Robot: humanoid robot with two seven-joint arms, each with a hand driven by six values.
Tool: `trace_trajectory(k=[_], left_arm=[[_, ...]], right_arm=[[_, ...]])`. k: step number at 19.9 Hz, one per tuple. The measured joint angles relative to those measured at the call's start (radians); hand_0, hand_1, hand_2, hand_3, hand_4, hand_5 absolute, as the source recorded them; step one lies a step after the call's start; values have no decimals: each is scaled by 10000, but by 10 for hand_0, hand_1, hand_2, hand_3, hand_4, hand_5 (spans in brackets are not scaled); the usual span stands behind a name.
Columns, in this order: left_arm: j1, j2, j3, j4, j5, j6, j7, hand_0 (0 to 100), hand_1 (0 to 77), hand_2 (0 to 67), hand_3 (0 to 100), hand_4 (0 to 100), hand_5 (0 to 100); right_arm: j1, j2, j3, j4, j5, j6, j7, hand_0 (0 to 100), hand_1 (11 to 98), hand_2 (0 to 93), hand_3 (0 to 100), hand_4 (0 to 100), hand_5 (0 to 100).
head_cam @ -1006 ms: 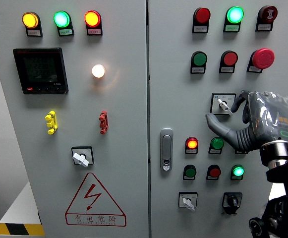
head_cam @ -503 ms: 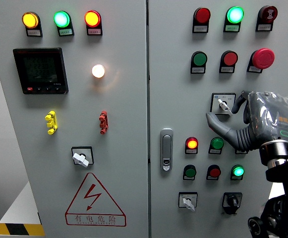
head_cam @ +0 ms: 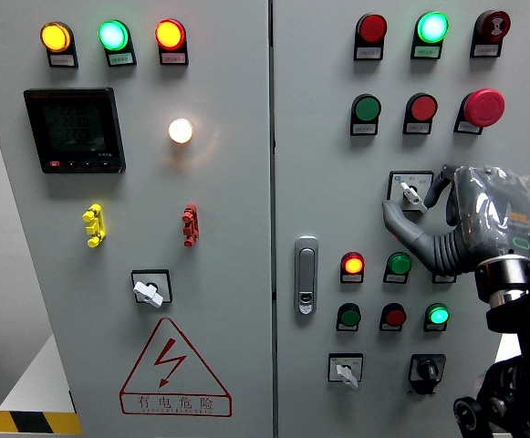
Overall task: Rotate and turn off gray switch
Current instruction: 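Twist the held switch knob with the right hand to turn it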
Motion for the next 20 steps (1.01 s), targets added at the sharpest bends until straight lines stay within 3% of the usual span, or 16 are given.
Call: trace_trajectory(k=[8,20], left_arm=[[0,10,0,0,0,0,0,0,0,132,183,95,117],[0,-1,0,0,0,0,0,0,0,132,183,95,118]], right_arm=[[50,10,-72,-79,-4,2,-62,482,326,710,985,890,1000],[83,1,-124,-167,-22,2,-86,634,383,712,986,891,1000]])
